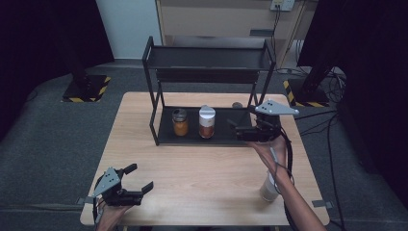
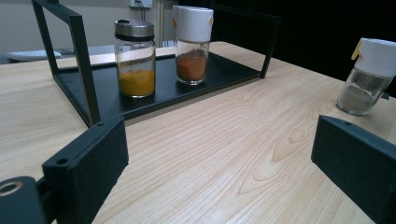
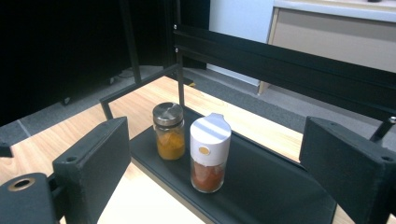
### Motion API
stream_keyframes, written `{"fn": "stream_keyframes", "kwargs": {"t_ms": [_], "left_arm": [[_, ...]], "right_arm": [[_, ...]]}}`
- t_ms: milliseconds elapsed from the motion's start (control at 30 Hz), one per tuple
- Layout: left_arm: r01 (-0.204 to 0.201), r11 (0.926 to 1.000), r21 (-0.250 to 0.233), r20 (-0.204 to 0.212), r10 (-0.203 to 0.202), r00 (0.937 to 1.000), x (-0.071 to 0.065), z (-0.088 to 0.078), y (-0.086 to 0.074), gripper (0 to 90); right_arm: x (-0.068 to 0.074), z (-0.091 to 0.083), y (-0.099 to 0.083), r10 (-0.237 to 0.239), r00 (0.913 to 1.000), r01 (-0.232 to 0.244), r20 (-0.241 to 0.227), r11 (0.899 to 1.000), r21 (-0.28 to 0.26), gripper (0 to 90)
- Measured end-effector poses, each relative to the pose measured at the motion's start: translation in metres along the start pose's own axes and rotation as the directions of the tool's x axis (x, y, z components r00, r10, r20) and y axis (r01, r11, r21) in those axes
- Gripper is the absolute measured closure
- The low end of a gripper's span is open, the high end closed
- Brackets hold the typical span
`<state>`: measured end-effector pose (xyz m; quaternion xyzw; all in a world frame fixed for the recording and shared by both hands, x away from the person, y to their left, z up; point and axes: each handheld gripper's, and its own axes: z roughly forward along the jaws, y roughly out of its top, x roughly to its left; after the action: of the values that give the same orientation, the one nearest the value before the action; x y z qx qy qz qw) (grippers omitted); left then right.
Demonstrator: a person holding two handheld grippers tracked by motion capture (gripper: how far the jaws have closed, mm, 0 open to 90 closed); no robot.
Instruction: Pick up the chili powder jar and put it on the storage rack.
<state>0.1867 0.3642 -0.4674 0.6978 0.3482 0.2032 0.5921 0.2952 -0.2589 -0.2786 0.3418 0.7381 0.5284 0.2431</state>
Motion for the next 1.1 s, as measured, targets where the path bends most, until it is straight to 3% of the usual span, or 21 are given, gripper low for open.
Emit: {"fn": "stream_keyframes", "kwargs": {"t_ms": [133, 333, 667, 1100], "left_arm": [[0.001, 1.0, -0.005, -0.001, -0.001, 1.0, 0.0, -0.001, -0.001, 2.8], [0.002, 1.0, -0.004, -0.002, -0.002, 1.0, 0.0, -0.001, -0.001, 2.8], [0.003, 1.0, -0.008, -0.001, -0.003, 1.0, 0.0, -0.001, -0.001, 2.8], [0.005, 1.0, -0.006, -0.003, -0.005, 1.0, 0.0, -0.001, -0.001, 2.7]], "right_arm": [[0.0, -0.015, -0.003, -0.028, 0.9996, 0.028, 0.004, 1.0, 0.008, 9.0], [-0.003, -0.038, -0.013, -0.029, 0.9995, 0.029, -0.009, 1.0, -0.01, 9.0], [0.003, -0.074, -0.038, -0.06, 0.998, 0.061, 0.019, 0.997, -0.043, 9.1], [0.003, -0.104, -0.076, -0.034, 0.9988, 0.036, 0.035, 0.997, -0.062, 8.6]]}}
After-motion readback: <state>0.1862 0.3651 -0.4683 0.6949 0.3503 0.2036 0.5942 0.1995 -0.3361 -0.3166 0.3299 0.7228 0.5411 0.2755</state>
